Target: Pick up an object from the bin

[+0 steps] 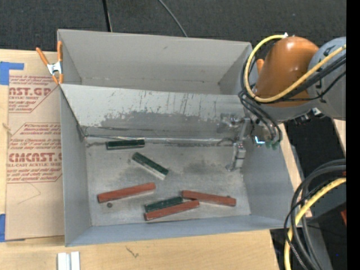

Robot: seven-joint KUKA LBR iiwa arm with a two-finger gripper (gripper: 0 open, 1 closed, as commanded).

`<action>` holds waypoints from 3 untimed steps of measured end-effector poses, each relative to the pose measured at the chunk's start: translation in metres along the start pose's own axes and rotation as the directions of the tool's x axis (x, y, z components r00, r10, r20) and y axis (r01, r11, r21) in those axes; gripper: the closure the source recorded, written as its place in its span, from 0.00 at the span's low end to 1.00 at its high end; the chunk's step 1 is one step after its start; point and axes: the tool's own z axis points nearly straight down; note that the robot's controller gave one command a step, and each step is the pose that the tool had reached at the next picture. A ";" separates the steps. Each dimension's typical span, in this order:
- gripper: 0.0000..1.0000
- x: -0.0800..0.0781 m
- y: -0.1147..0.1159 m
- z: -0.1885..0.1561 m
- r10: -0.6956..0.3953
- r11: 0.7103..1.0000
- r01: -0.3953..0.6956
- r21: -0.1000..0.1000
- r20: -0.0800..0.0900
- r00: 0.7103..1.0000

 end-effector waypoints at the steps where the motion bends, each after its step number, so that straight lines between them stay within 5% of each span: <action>1: 0.00 -0.002 0.000 -0.005 -0.001 1.000 0.001 0.001 0.008 1.000; 2: 0.00 -0.001 0.001 -0.003 -0.003 1.000 0.003 0.002 0.011 1.000; 3: 0.00 0.000 0.030 0.054 -0.110 0.994 0.109 0.003 0.013 0.994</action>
Offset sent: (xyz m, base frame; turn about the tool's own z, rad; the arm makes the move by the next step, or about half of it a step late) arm -0.0436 0.0403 -0.0641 -0.0873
